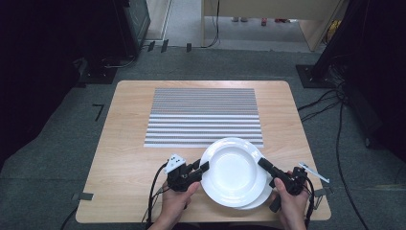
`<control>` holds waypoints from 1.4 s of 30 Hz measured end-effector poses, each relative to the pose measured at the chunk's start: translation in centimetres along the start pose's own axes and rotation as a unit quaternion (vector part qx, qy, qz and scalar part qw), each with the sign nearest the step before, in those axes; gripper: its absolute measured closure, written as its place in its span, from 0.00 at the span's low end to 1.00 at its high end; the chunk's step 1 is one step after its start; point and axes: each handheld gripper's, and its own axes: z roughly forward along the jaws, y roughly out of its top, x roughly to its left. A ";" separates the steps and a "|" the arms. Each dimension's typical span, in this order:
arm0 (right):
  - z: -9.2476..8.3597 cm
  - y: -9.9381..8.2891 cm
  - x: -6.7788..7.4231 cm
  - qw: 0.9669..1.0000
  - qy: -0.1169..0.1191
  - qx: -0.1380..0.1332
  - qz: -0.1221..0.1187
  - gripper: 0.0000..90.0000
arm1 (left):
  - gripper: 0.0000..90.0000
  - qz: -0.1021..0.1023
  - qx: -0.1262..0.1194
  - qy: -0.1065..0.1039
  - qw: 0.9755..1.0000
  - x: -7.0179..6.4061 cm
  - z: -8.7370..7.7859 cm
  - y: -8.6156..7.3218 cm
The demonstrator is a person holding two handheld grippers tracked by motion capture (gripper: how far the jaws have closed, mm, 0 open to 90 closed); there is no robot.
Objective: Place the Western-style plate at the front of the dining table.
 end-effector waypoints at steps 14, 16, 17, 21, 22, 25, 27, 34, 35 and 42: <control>0.7 -0.2 1.4 1.000 0.021 -0.006 -0.003 0.93 | 0.79 -0.019 -0.041 0.008 0.999 0.7 -0.8 0.4; 0.9 -0.1 1.5 1.000 0.026 -0.004 -0.002 0.93 | 0.79 -0.022 -0.043 0.006 0.999 0.9 -0.9 0.5; 1.0 0.0 1.6 1.000 0.027 -0.004 0.000 0.93 | 0.79 -0.023 -0.046 0.004 0.999 0.9 -0.9 0.5; 1.1 0.2 1.8 0.999 0.032 -0.007 0.002 0.94 | 0.80 -0.023 -0.054 0.000 0.998 0.9 -1.1 1.0; 1.1 0.4 1.9 0.999 0.033 -0.007 -0.001 0.94 | 0.80 -0.022 -0.055 -0.001 0.998 0.9 -1.2 1.1; 1.4 0.9 2.3 0.999 0.035 -0.006 -0.006 0.94 | 0.80 -0.022 -0.060 0.001 0.998 1.1 -1.3 1.6; 1.9 1.2 2.7 0.999 0.036 -0.005 -0.011 0.94 | 0.80 -0.021 -0.062 0.005 0.998 1.2 -1.5 2.1; 4.1 2.5 4.0 0.998 0.045 0.009 -0.035 0.93 | 0.80 -0.024 -0.084 0.022 0.996 2.2 -2.3 4.3; 4.5 2.8 4.3 0.998 0.047 0.011 -0.039 0.93 | 0.80 -0.023 -0.086 0.023 0.996 2.4 -2.4 4.7; 7.1 4.8 5.9 0.996 0.050 0.008 -0.074 0.92 | 0.80 -0.015 -0.105 0.033 0.994 3.2 -2.4 7.6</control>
